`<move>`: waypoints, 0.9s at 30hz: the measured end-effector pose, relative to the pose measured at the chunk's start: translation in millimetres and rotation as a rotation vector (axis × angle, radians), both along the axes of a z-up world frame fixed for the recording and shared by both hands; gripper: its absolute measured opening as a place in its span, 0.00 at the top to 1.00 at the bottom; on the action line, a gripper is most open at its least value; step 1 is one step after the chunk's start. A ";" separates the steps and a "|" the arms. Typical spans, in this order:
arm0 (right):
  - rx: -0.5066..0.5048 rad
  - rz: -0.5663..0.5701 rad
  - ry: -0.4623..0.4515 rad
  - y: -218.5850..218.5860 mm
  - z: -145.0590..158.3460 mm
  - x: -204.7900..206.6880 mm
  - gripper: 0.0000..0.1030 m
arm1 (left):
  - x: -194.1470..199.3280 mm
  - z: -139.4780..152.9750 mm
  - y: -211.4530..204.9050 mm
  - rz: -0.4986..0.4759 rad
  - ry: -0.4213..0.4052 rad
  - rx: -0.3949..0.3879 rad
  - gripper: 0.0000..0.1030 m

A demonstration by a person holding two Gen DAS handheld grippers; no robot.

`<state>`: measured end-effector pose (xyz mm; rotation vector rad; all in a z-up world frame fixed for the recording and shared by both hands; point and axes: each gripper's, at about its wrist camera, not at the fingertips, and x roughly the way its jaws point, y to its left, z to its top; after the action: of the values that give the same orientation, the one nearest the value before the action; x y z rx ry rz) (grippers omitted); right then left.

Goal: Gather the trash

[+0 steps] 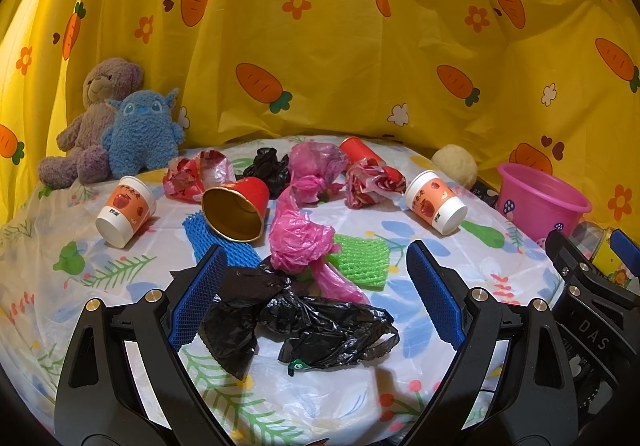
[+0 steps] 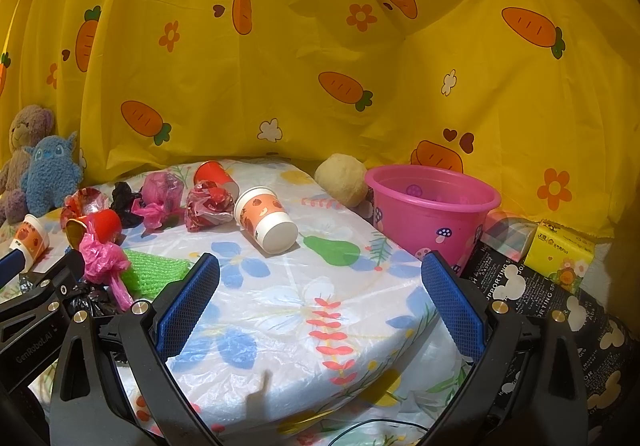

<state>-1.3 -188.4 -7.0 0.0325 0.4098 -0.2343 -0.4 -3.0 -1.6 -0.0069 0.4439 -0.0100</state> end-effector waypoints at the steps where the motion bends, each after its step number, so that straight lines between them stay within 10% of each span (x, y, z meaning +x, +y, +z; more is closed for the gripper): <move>1: 0.001 0.000 0.000 -0.2 0.0 0.0 0.05 | 1.0 -0.5 -1.1 0.000 0.002 -0.001 0.13; 27: 0.004 0.002 -0.010 -3.3 -0.9 4.7 0.05 | 7.3 -3.8 -2.3 0.029 -0.024 -0.001 0.13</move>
<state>3.5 -191.7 -7.9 0.0372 0.3999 -0.2314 6.8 -5.3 -5.3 -0.0142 0.4198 0.0185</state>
